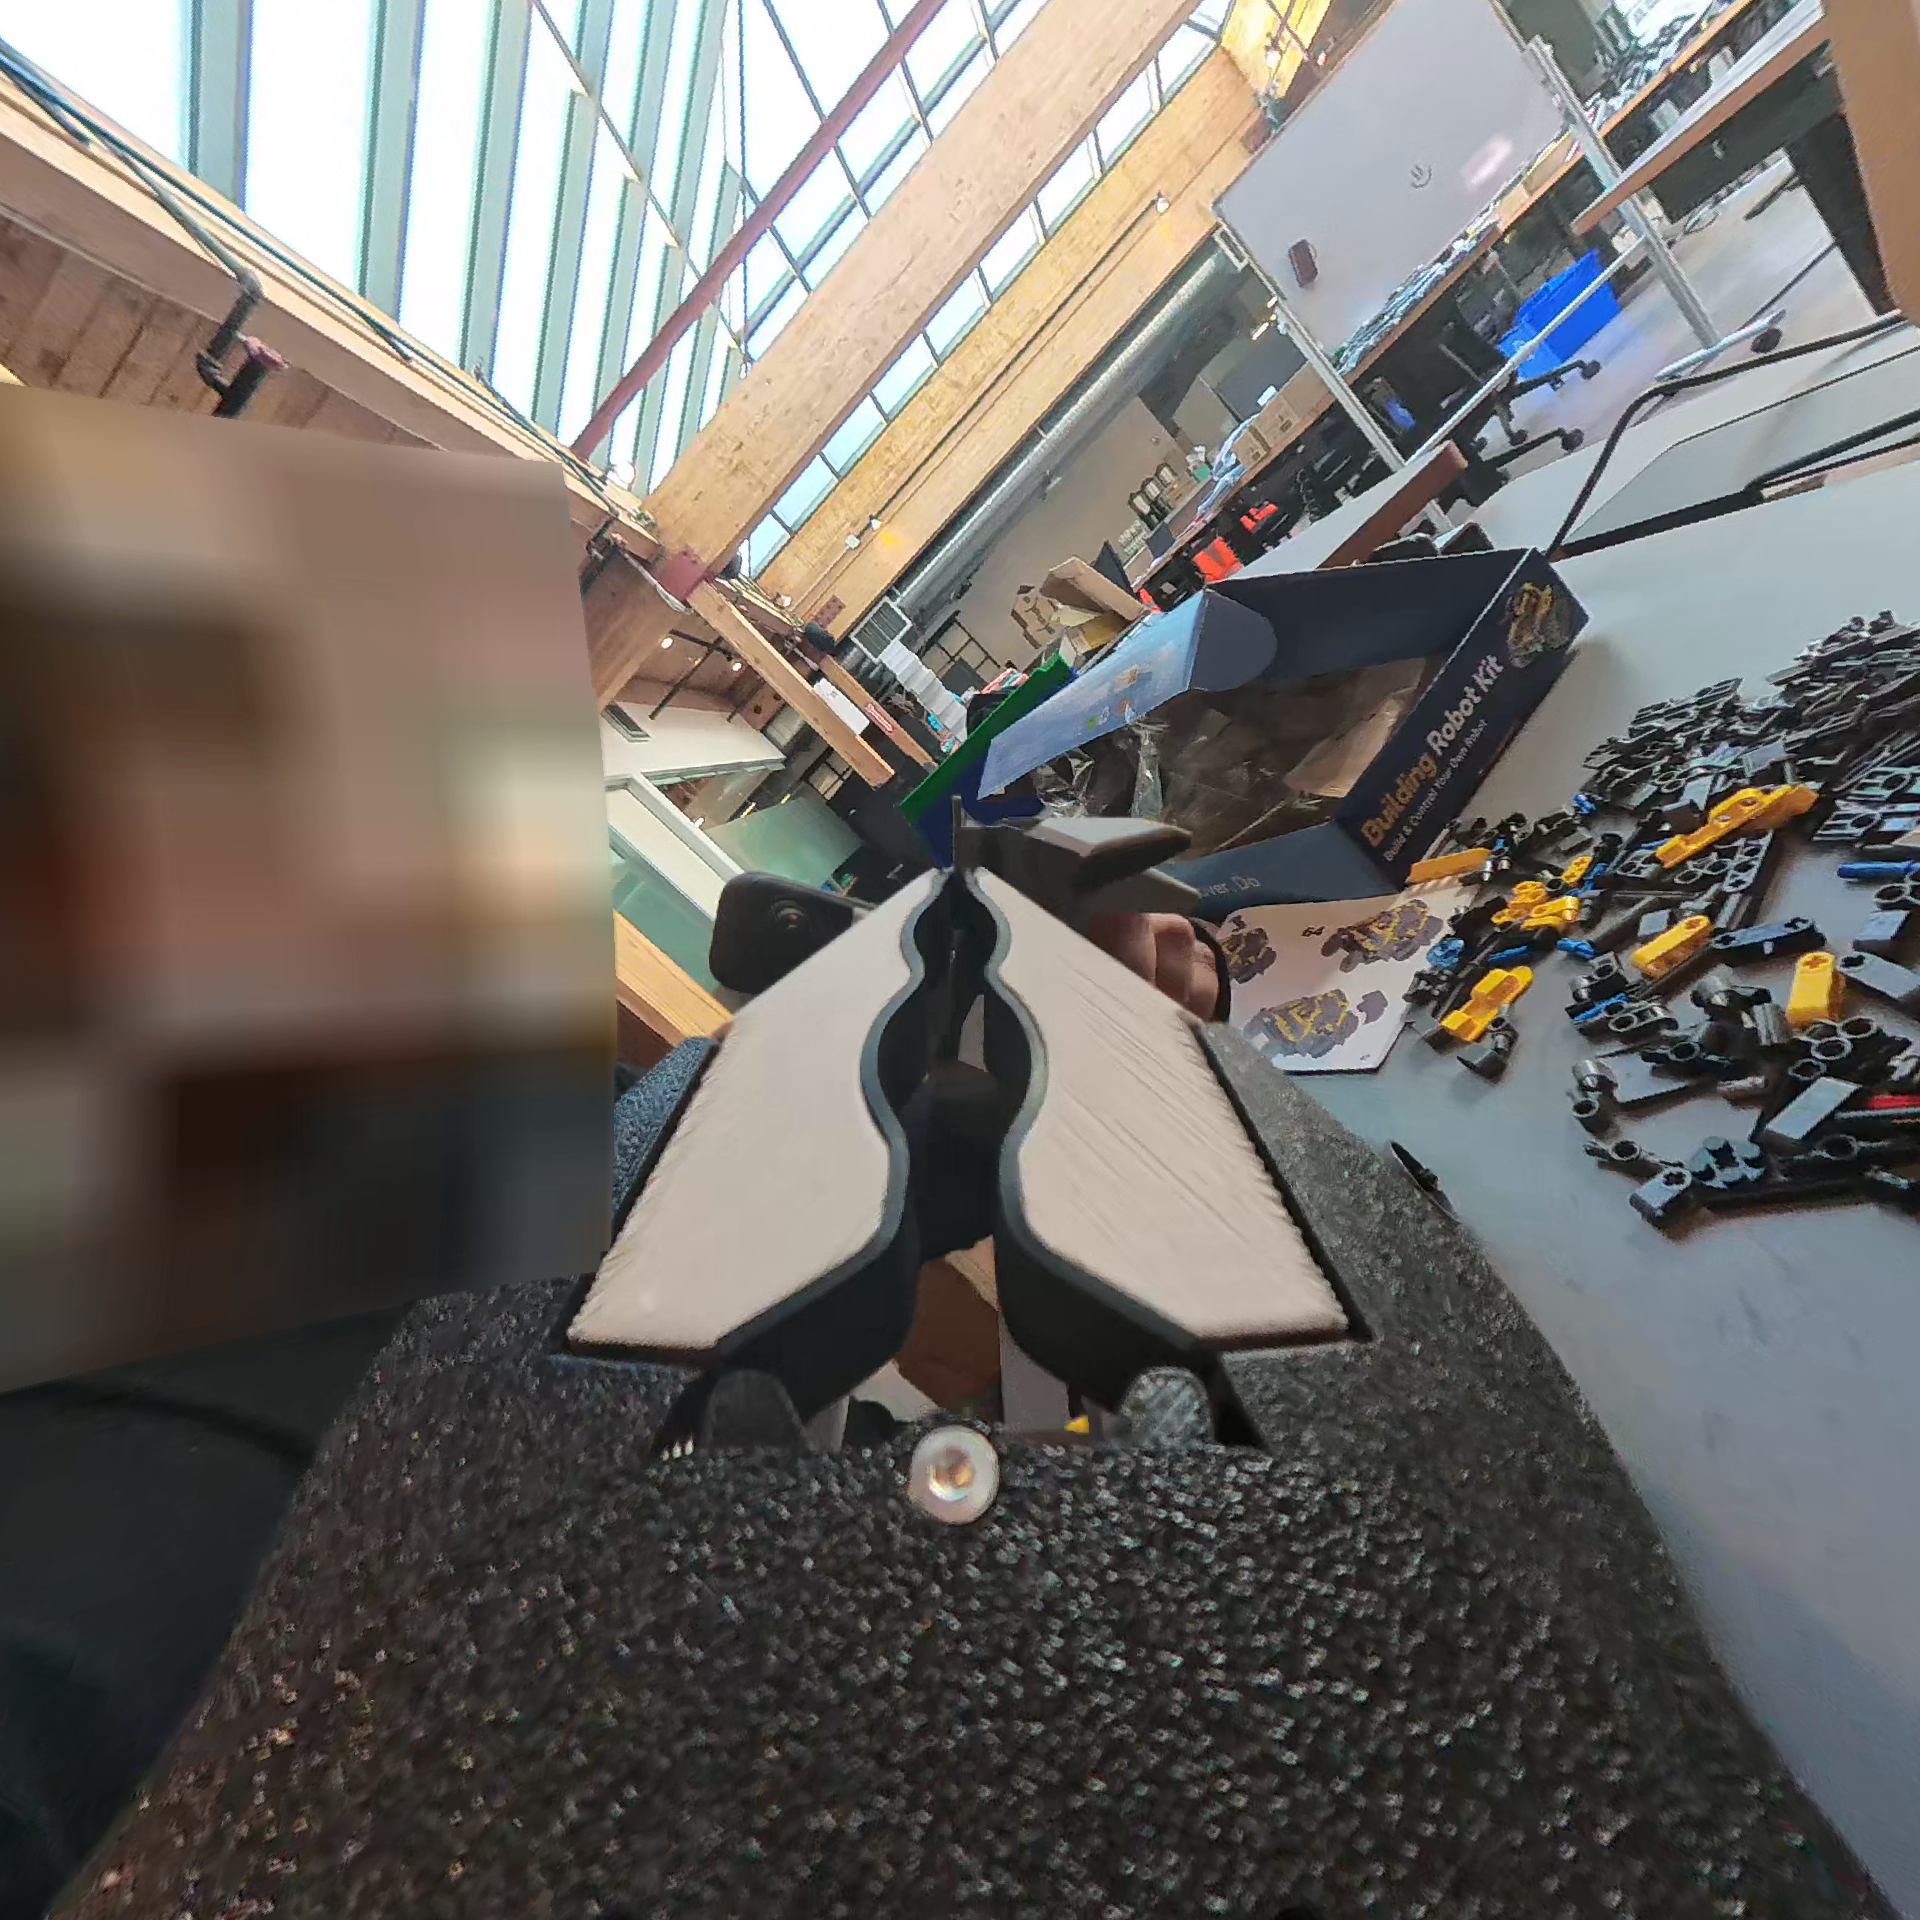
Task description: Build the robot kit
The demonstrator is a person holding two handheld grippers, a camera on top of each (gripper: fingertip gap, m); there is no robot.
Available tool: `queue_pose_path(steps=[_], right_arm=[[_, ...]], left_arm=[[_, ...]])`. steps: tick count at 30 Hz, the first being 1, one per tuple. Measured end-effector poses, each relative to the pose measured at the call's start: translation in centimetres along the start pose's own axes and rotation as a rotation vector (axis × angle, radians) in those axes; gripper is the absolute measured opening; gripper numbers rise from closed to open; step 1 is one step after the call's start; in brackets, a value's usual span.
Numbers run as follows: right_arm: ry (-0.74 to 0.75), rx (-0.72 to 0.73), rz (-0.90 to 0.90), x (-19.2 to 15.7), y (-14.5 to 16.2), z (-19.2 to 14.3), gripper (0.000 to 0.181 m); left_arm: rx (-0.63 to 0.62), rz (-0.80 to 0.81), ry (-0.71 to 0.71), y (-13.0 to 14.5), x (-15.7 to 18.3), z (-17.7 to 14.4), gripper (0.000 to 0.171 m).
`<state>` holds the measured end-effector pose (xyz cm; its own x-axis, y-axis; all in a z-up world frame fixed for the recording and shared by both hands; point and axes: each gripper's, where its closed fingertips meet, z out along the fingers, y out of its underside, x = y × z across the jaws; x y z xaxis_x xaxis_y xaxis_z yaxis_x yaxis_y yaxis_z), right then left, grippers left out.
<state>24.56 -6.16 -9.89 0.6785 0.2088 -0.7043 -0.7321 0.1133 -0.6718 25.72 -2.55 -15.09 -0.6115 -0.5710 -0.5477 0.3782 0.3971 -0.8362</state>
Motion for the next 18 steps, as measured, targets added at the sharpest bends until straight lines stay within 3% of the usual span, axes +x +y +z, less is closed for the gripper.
queue_pose_path(steps=[7,18], right_arm=[[0.018,-0.047,0.021,-0.1,0.7,-0.4,0.000],[0.031,-0.111,0.081,0.5,2.8,0.9,0.000]], left_arm=[[0.042,-0.141,0.089,-1.3,1.5,0.2,0.051],[0.025,-0.104,0.048,-0.9,1.3,0.3,0.040]])
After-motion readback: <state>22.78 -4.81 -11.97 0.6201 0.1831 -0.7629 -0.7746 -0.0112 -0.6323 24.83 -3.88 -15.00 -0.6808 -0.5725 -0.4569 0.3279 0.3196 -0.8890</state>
